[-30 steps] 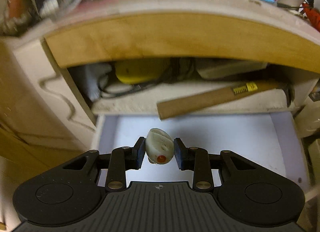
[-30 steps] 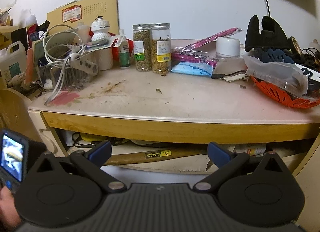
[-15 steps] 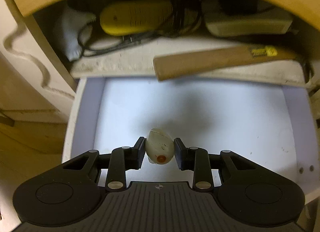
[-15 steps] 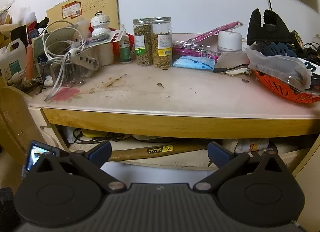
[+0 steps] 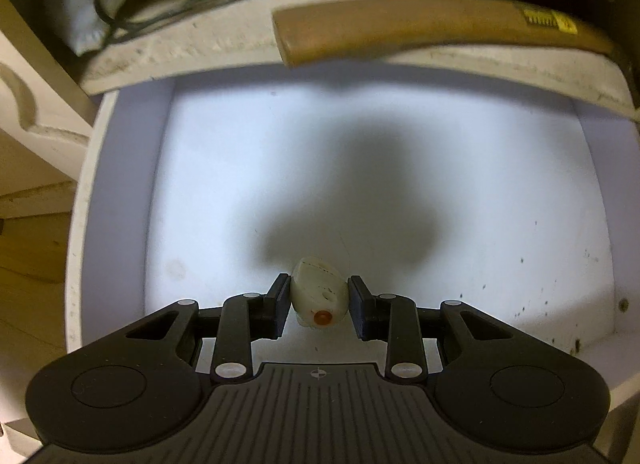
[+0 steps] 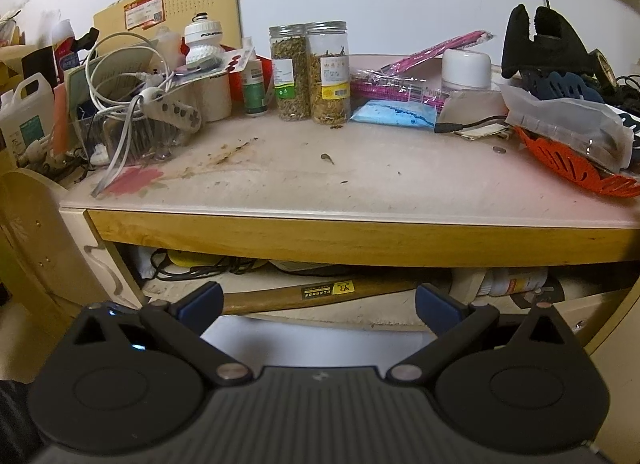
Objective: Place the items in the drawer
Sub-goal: 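Lower the white item onto the drawer bottom and open the left tool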
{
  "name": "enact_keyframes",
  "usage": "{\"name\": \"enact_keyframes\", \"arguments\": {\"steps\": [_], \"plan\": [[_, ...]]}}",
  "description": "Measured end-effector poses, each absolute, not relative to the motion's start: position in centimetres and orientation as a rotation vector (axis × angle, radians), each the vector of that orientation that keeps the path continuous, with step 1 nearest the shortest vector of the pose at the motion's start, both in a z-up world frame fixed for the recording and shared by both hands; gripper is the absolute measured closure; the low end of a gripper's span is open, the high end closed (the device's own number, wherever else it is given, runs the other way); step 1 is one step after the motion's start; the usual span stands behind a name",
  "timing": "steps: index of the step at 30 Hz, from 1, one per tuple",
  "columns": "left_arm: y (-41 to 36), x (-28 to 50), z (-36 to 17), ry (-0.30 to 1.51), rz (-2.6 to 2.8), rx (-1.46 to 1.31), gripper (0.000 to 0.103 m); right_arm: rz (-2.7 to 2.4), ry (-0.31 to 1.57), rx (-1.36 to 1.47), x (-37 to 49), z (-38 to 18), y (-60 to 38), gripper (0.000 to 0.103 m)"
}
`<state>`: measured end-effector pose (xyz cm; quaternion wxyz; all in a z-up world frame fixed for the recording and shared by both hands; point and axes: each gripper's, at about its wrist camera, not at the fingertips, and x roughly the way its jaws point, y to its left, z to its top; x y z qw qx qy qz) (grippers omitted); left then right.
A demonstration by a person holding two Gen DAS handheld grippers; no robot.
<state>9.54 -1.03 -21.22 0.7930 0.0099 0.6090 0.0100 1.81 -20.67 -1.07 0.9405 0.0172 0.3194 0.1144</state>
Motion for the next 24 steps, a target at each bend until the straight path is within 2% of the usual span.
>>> {"name": "enact_keyframes", "arguments": {"steps": [8, 16, 17, 18, 22, 23, 24], "plan": [[-1.2, 9.2, -22.0, 1.338, 0.014, 0.037, 0.074, 0.24, 0.657, 0.045, 1.8, -1.0, -20.6, 0.0], [-1.5, 8.7, -21.4, 1.287, 0.027, 0.078, 0.072, 0.243, 0.66, 0.052, 1.8, -0.9, -20.6, 0.0], [-1.5, 8.6, -21.3, 1.28, 0.029, 0.084, 0.067, 0.244, 0.661, 0.053, 1.8, -0.9, -20.7, 0.0], [-1.6, 8.6, -21.2, 1.273, 0.032, 0.09, 0.053, 0.244, 0.661, 0.054, 1.8, -0.8, -20.7, 0.0], [-1.9, 8.4, -20.6, 1.246, 0.041, 0.113, 0.022, 0.246, 0.661, 0.056, 1.7, -0.8, -20.6, 0.0], [-1.9, 8.4, -20.6, 1.247, 0.041, 0.116, 0.01, 0.246, 0.661, 0.056, 1.7, -0.8, -20.6, 0.0], [-2.0, 8.4, -20.5, 1.251, 0.039, 0.111, 0.005, 0.247, 0.661, 0.057, 1.7, -0.8, -20.6, 0.0]]}}
